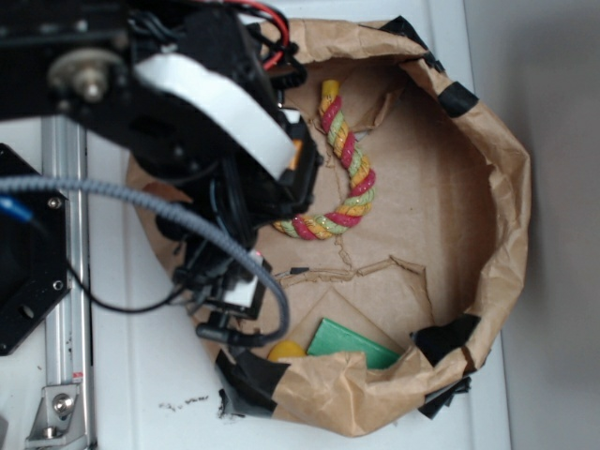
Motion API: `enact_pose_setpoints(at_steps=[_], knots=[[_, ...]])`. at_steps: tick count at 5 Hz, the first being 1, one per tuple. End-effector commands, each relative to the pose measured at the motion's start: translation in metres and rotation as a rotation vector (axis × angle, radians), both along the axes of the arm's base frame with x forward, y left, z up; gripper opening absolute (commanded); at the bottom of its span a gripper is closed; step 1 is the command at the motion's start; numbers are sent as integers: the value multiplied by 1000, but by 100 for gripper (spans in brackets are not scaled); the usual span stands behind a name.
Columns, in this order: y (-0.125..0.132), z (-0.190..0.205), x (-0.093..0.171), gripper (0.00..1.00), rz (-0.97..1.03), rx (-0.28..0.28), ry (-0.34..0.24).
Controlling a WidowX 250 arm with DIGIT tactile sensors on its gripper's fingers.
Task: Grab the green block.
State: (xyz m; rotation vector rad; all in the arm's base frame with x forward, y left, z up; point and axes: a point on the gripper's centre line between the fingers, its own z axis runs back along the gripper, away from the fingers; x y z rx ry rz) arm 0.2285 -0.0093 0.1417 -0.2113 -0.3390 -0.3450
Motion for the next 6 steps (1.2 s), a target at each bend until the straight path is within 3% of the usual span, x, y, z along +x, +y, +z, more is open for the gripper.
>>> enact_pose_setpoints(at_steps=[1,2,3,4,6], knots=[[0,10,5,100,16,-1,-36],[0,10,5,100,16,-1,-36],[5,0,22,100,-7,-8,-69],[10,-16,42,100,-7,-16,-63],[-15,-49,59,100,-102,43,-74]])
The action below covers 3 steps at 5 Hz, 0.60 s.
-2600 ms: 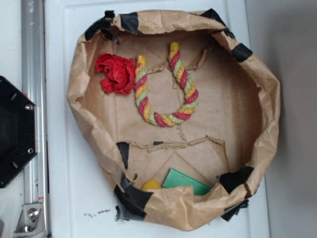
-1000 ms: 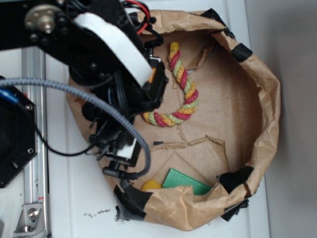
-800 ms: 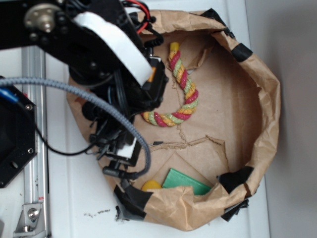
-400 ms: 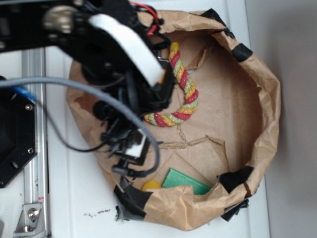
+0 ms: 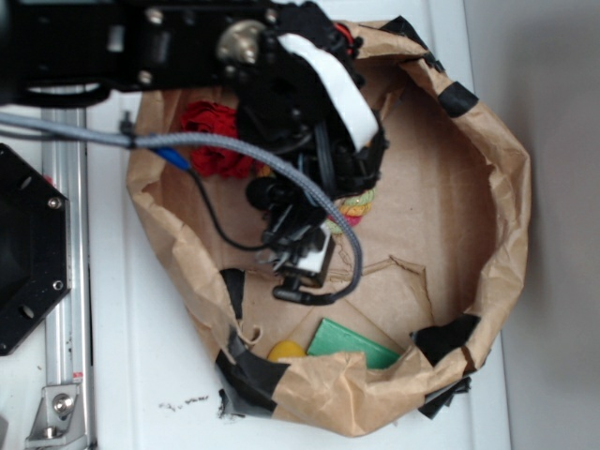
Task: Grab the green block.
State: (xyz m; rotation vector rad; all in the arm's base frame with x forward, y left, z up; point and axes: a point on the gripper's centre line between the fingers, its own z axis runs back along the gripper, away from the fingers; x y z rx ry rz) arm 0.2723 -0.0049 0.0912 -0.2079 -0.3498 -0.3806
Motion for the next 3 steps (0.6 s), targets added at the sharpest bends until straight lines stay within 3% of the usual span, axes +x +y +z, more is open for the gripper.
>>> enact_pose_setpoints(at_steps=[1,2,3], knots=[[-48,-9,18,100,-165,54,-84],[-69,-20,15,100,-221,102,-88],[-86,-37,12,100,-273,114,-81]])
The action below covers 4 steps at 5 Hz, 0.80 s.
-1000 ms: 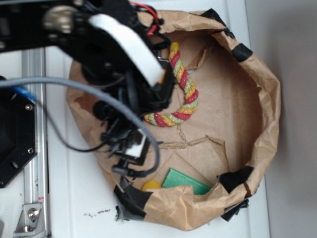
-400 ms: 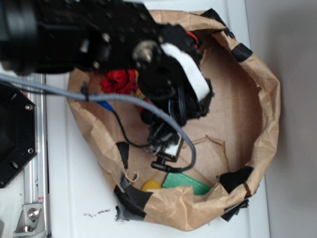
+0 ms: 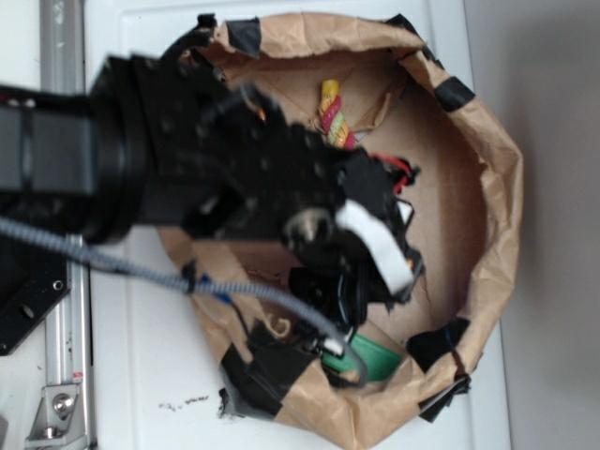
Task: Grab the green block.
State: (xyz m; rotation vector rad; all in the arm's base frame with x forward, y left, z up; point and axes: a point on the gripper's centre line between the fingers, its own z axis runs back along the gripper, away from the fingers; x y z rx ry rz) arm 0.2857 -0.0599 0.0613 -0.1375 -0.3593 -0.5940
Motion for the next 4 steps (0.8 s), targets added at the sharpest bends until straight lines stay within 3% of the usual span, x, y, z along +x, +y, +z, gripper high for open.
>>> enact_pose_setpoints(at_steps=[1,3,4], knots=[[-39,-12,-7,100,-102,18,-23],[-47,-12,-16,100,-112,3,-23],[-47,-18,-21,100,-127,-31,-6]])
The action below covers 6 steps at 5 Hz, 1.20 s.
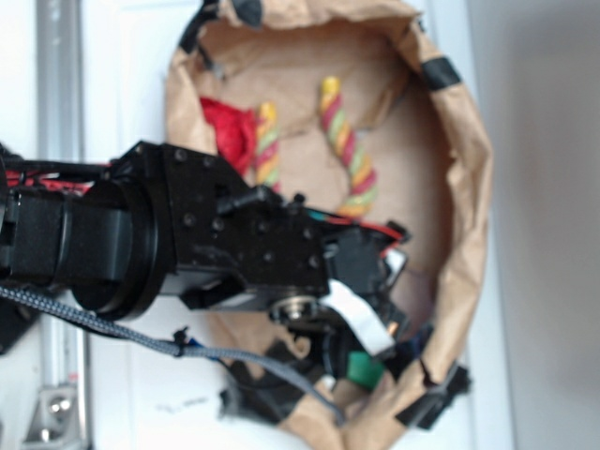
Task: Grab the green block.
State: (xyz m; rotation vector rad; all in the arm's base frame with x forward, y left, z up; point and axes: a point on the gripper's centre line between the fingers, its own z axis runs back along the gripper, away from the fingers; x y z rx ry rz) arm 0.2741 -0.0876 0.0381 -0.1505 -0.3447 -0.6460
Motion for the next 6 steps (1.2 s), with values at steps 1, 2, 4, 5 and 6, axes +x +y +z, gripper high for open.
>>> enact_pose_setpoints(at_steps=[1,2,4,5,6], knots=[[-25,0,-19,100,-132,-36,-22],[-37,-7,-24,100,-172,-37,-15],[-39,-19,-12,100,-152,-72,35],[-23,-18,-5,0,-29,-28,37],[3,-6,3,0,90,-36,40]])
